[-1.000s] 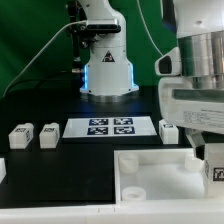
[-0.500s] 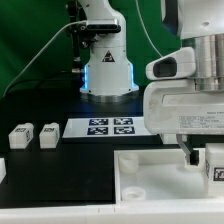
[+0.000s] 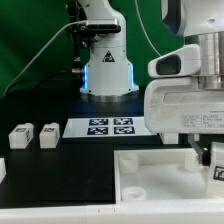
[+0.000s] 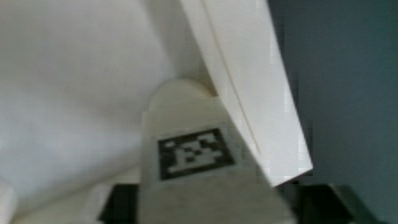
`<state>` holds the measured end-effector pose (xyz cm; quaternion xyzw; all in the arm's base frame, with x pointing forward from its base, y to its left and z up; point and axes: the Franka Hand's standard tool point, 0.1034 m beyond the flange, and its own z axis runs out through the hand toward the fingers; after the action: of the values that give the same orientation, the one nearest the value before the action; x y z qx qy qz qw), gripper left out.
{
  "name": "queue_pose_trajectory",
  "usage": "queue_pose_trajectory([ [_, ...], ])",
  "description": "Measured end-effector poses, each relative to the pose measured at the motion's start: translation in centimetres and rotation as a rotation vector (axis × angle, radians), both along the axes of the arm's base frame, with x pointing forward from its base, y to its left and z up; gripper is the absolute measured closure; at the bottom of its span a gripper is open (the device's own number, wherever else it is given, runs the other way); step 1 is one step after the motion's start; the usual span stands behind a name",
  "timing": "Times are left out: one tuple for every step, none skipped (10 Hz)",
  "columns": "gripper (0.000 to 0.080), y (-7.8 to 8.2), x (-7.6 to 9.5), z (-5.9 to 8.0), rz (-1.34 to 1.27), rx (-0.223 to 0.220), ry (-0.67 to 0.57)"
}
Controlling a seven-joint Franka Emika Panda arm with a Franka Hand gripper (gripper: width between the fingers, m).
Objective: Assemble one leg
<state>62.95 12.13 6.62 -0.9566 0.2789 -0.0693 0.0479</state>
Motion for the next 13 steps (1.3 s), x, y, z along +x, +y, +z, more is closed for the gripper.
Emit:
queue_pose_trajectory([
  [0.0501,0.0,-0.03,-0.03,-0.094,0.016,0.006],
  [0.0501,-0.07,-0.02,-0.03,-0.194,0.032,0.011],
  [0.0501,-0.05,-0.1,-0.06,-0.354,0.063,0.028],
  [0.0501,0.2,-0.23,-0.11,-0.559,0.105,0.047],
  [0.0501,0.23,-0.21,-0.13,-0.718,0.149,0.061],
  [0.0501,0.17,-0.15,-0.14,-0.883,0.204,0.079],
  [0.0501,0.05,-0.04,-0.16,-1.02,0.252,0.094],
  [0.0501,-0.11,-0.01,-0.2,-1.09,0.283,0.101],
  [0.0501,-0.09,0.02,-0.2,-1.16,0.299,0.105],
  [0.0501,-0.08,-0.01,-0.21,-1.143,0.296,0.103],
  [0.0501,-0.09,-0.02,-0.23,-1.123,0.293,0.101],
  [0.0309,-0.1,-0.04,-0.25,-1.09,0.288,0.098],
  [0.0309,-0.03,-0.13,-0.31,-1.054,0.278,0.095],
])
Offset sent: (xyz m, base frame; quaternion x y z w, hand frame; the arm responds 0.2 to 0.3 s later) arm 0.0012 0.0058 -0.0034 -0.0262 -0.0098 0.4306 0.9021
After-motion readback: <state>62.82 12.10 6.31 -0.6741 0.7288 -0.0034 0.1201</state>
